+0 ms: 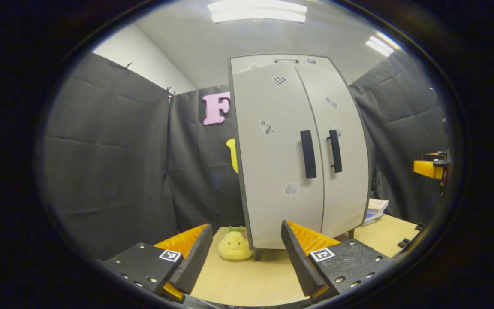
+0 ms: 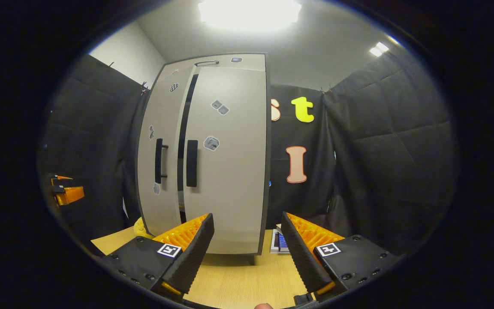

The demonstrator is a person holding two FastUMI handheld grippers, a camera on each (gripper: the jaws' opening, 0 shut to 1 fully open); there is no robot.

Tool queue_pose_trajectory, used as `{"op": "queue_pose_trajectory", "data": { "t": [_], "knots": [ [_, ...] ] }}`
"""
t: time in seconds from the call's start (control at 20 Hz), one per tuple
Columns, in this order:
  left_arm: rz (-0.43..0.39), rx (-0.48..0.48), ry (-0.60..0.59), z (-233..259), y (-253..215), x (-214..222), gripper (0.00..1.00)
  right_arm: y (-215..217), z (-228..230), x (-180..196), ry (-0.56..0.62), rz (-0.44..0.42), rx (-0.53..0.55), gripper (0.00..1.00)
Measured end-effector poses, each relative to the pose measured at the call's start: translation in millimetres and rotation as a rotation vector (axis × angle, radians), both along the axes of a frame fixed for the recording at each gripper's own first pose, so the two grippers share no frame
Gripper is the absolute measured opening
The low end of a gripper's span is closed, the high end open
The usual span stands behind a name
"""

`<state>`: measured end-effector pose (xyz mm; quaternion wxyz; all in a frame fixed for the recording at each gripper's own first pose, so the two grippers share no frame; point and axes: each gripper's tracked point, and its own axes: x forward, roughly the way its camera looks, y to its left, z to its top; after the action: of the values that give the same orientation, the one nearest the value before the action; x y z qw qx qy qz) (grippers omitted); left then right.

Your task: Grab one shoe with the right hand and put it into the shoe cabinet, grab the other shoe with the left hand and put it into the shoe cabinet; then close the right door with the right hand and the left door with the left hand.

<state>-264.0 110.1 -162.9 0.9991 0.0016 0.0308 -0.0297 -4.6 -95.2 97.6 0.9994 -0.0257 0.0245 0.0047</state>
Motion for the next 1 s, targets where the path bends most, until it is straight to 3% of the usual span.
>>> {"op": "queue_pose_trajectory", "data": {
  "t": [0.15,1.0],
  "knots": [
    [0.021,-0.01,-0.004,2.8,13.2,-8.7,0.9,-0.4,-3.8,-6.1,0.004,0.001,0.005,0.95],
    [0.069,0.001,-0.013,3.9,43.3,-24.3,0.93,1.3,6.9,-11.7,-0.019,-0.009,0.025,0.98]
  ]
}}
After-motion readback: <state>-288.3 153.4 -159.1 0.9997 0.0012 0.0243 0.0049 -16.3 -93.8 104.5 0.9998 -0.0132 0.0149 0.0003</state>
